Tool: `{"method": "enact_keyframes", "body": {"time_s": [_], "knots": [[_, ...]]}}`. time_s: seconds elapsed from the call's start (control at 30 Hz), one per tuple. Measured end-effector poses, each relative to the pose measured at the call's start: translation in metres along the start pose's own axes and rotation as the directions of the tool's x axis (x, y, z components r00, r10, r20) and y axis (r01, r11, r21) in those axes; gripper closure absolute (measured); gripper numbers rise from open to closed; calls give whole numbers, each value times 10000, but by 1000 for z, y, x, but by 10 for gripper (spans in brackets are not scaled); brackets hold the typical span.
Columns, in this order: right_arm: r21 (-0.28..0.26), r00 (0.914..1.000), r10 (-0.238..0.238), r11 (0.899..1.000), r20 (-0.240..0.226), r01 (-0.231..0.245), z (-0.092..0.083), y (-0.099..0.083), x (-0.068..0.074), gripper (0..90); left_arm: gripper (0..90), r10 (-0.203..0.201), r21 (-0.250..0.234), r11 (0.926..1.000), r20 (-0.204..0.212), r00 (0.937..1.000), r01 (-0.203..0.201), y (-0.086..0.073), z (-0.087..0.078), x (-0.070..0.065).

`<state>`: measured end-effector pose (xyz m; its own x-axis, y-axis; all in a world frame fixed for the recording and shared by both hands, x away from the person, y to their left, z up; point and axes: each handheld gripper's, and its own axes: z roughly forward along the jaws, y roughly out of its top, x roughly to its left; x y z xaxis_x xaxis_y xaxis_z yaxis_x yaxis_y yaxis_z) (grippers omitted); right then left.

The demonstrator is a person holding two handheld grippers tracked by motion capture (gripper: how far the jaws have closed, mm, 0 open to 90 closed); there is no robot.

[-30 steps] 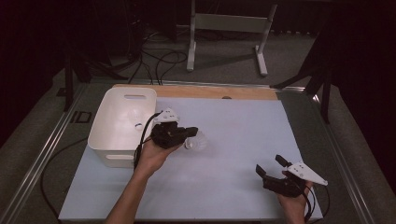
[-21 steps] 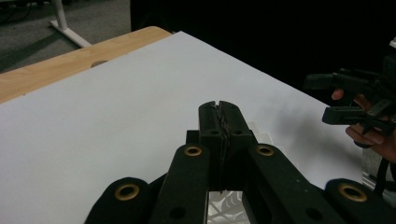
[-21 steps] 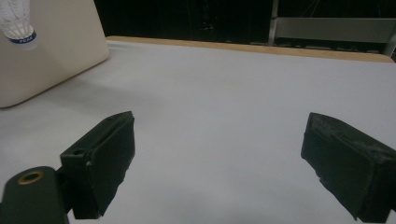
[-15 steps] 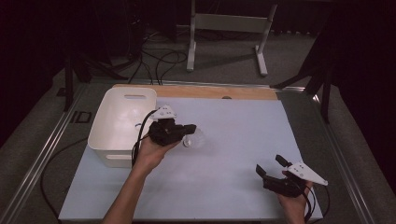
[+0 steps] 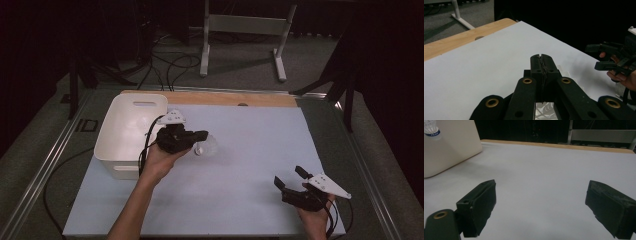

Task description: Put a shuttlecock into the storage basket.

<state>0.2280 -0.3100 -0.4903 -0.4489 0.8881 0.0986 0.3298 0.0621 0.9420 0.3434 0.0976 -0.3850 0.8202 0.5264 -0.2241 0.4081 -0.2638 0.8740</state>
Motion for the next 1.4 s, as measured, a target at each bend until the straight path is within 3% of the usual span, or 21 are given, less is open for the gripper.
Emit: {"method": "enact_keyframes", "body": {"time_s": [0.6, 1.4], "knots": [[-17, 10000, 17, 10000, -18, -17, 0, 0, 0, 99, 900, -258, -236, 9994, 187, 9995, 262, 4, -9, 10], [1, 10000, 0, 10000, 9, 0, 0, 0, 0, 99, 900, -149, -382, 9991, 249, 9996, 159, 8, -21, 20]]}}
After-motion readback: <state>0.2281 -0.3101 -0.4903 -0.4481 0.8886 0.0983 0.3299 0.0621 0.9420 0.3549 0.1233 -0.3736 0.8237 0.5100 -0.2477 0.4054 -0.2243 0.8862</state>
